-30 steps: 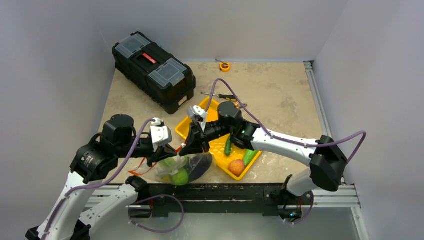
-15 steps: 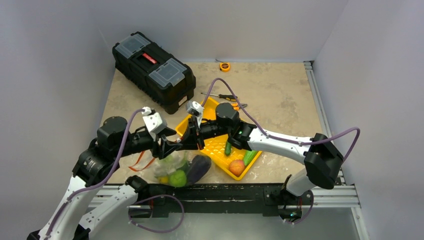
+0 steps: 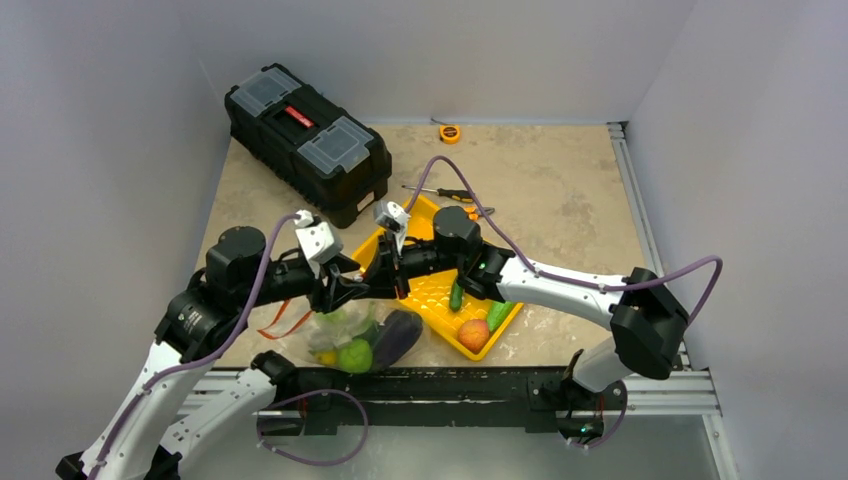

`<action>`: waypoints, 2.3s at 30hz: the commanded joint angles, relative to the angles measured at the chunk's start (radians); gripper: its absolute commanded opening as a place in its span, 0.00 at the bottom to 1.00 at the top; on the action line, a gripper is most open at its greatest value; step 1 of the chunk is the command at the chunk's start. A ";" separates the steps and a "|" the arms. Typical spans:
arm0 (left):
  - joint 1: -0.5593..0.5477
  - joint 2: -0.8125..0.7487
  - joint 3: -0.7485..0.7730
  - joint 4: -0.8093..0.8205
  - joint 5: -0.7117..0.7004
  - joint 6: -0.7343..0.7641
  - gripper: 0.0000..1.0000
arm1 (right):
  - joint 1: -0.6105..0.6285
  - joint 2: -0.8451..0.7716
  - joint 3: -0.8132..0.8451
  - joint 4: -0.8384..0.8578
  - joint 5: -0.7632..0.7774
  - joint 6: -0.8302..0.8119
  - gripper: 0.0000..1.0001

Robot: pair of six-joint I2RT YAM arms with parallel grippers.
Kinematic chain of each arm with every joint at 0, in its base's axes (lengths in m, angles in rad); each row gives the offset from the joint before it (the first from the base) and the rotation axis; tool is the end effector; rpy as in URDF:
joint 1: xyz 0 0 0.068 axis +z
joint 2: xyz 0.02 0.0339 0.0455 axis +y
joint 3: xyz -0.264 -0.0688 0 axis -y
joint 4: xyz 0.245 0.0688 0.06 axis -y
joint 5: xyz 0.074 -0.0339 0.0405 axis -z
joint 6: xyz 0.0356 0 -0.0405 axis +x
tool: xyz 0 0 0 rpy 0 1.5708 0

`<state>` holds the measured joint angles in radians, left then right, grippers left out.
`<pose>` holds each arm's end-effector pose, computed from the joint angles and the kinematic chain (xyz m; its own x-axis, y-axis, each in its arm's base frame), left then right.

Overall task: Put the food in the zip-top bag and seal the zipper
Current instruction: Zip the zipper food storage bag at the center of the board.

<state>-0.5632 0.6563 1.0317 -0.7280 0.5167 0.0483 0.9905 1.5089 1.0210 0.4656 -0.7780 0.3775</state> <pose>0.0881 -0.0764 0.3840 -0.2503 0.2077 -0.9456 0.8693 0.4782 -0.1251 0.1697 0.3043 0.3129 -0.3727 -0.0897 -0.9236 -0.9069 -0.1756 0.3831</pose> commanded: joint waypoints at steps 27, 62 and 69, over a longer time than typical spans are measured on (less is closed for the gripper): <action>0.003 -0.022 -0.002 -0.065 -0.060 0.070 0.00 | -0.004 -0.137 -0.158 0.292 0.273 0.215 0.00; 0.003 -0.088 0.007 -0.037 -0.038 -0.008 0.08 | -0.008 -0.013 -0.001 0.141 -0.075 0.038 0.00; 0.003 -0.083 0.001 -0.147 -0.074 0.030 0.38 | -0.009 -0.055 -0.034 0.144 -0.038 0.047 0.00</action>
<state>-0.5632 0.5781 1.0225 -0.8322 0.4728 0.0643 0.9855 1.5040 0.9894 0.5613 -0.8288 0.4118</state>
